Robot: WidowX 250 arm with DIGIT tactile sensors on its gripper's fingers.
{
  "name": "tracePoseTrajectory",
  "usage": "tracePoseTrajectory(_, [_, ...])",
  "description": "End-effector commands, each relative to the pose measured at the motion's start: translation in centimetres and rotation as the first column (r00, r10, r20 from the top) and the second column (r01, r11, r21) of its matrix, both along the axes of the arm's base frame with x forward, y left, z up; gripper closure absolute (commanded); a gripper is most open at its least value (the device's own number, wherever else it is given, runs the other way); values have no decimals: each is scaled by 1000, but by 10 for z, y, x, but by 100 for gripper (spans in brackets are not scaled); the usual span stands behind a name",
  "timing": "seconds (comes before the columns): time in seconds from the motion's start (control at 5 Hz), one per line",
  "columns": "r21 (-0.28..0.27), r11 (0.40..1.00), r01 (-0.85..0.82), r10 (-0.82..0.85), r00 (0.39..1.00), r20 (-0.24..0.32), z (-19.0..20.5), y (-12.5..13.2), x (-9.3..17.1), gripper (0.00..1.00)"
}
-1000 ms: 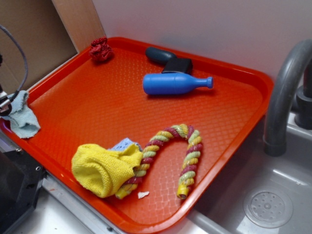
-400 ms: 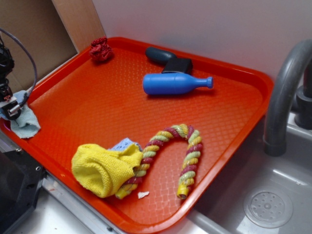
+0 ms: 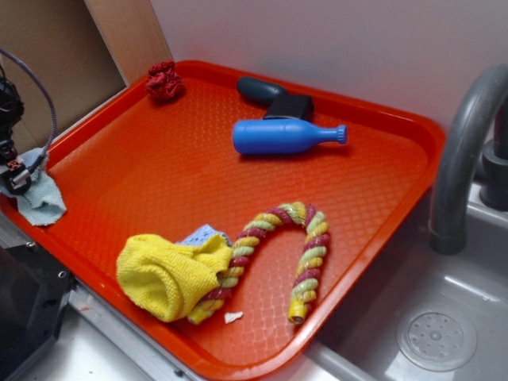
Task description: Grab the blue cloth.
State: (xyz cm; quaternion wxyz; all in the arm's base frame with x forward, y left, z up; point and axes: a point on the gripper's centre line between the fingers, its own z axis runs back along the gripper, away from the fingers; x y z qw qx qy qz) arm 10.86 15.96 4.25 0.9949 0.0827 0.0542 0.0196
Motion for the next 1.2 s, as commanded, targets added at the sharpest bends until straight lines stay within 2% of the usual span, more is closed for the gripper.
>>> tracePoseTrajectory(0.0, [21, 996, 92, -94, 972, 216, 61, -41, -9, 0])
tracePoseTrajectory(0.2, [-52, 997, 58, -43, 969, 242, 75, -66, -15, 0])
tracePoseTrajectory(0.4, [-34, 995, 92, -83, 976, 203, 64, -77, -15, 0])
tracePoseTrajectory(1.0, [-12, 997, 79, -76, 979, 192, 69, -80, -11, 0])
